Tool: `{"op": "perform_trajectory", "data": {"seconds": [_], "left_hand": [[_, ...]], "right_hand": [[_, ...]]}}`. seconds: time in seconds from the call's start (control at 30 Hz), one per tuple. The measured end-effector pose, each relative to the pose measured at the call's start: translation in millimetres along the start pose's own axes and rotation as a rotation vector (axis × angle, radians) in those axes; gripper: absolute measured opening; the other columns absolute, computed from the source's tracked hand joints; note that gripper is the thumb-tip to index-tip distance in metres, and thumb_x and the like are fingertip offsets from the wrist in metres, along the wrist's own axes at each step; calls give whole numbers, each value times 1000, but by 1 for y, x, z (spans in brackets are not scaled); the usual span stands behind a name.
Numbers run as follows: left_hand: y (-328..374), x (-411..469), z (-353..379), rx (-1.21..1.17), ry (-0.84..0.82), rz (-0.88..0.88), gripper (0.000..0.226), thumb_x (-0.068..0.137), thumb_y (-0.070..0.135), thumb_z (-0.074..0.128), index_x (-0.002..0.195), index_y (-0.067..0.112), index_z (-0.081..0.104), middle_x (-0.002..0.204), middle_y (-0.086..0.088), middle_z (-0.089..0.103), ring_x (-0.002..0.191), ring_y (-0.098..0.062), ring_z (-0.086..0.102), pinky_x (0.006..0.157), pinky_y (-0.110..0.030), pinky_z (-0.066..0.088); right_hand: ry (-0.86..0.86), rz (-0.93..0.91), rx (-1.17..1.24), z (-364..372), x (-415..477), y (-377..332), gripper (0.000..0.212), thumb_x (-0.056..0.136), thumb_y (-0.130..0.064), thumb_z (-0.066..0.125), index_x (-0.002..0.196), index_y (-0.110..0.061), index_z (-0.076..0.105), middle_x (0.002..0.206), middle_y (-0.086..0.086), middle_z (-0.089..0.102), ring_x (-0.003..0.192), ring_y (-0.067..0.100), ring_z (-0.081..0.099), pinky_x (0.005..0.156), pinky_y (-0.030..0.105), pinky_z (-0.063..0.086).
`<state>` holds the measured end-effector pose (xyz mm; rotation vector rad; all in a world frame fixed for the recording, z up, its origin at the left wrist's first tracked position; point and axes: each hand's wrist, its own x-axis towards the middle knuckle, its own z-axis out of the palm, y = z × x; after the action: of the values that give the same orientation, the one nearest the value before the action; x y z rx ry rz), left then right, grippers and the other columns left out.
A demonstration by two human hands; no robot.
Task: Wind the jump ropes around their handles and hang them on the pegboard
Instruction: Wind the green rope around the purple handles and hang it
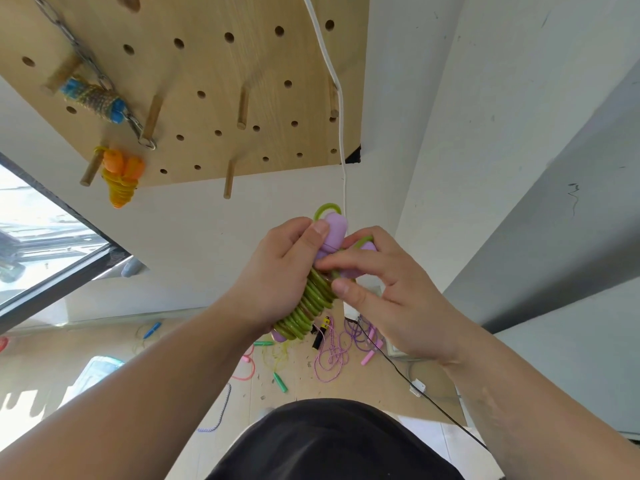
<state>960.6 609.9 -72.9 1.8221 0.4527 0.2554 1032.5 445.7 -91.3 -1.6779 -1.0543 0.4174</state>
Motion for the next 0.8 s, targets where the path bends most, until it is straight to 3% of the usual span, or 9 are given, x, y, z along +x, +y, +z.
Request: {"op": "perform_trajectory", "data": {"seconds": [0.1, 0.17, 0.27, 0.33, 0.4, 0.5, 0.63, 0.7, 0.8], "left_hand": [[2, -1, -1, -24, -11, 16, 52, 95, 53, 48, 89, 2, 57, 85, -34, 56, 64, -32, 57, 64, -69, 52], [3, -3, -1, -38, -2, 24, 58, 91, 57, 49, 90, 0, 56, 84, -35, 55, 64, -30, 55, 65, -69, 51], [1, -7, -1, 20, 16, 89, 58, 89, 60, 48, 83, 3, 57, 74, -21, 53, 66, -26, 54, 69, -59, 50], [0, -10, -2, 24, 9, 127, 49, 90, 60, 48, 78, 12, 55, 69, -4, 53, 67, -37, 59, 67, -59, 52], [-1, -12, -3, 48, 16, 172, 46, 93, 58, 47, 77, 15, 53, 70, -3, 54, 70, -43, 61, 64, -62, 52], [-2, -13, -6, 91, 48, 237, 46, 95, 57, 45, 80, 13, 53, 74, -11, 55, 70, -39, 60, 62, -58, 52], [-4, -15, -9, 142, 59, 280, 37, 96, 54, 46, 77, 23, 52, 73, -11, 54, 68, -38, 58, 59, -57, 51], [-4, -15, -9, 135, 40, 276, 34, 96, 53, 47, 76, 25, 52, 73, -9, 54, 68, -38, 59, 59, -55, 52], [-2, -14, -12, 194, 20, 326, 34, 96, 51, 44, 75, 26, 49, 69, -1, 51, 63, -20, 52, 56, -38, 47]], "right_hand": [[116, -41, 55, 4, -2, -3, 28, 101, -29, 52, 127, -39, 58, 105, 2, 65, 101, 22, 64, 93, 36, 50], [160, -2, 106, 2, -1, -6, 23, 101, -35, 47, 121, -47, 50, 91, 1, 71, 98, 24, 67, 90, 36, 51], [251, 59, 144, 1, 3, -11, 6, 97, -28, 58, 103, -29, 55, 82, -2, 72, 82, 21, 72, 77, 33, 52], [309, 147, 294, 1, 6, -14, 29, 85, -26, 76, 98, -21, 50, 84, 3, 76, 74, 36, 73, 74, 49, 58], [343, 193, 380, 0, 8, -19, 44, 74, -25, 86, 96, -25, 48, 88, 7, 76, 73, 44, 71, 74, 61, 58], [368, 180, 305, 1, 9, -23, 46, 74, -19, 90, 93, -32, 51, 91, 1, 68, 73, 37, 69, 70, 57, 60], [285, 210, 260, -2, 12, -25, 51, 78, -11, 87, 108, -27, 49, 93, 2, 73, 72, 25, 70, 72, 45, 61], [229, 234, 233, -5, 14, -28, 56, 78, -12, 87, 114, -27, 48, 91, 2, 75, 73, 25, 73, 75, 44, 61], [155, 257, 221, -7, 17, -28, 60, 76, -16, 89, 118, -34, 49, 92, 2, 76, 79, 32, 72, 82, 53, 60]]}}
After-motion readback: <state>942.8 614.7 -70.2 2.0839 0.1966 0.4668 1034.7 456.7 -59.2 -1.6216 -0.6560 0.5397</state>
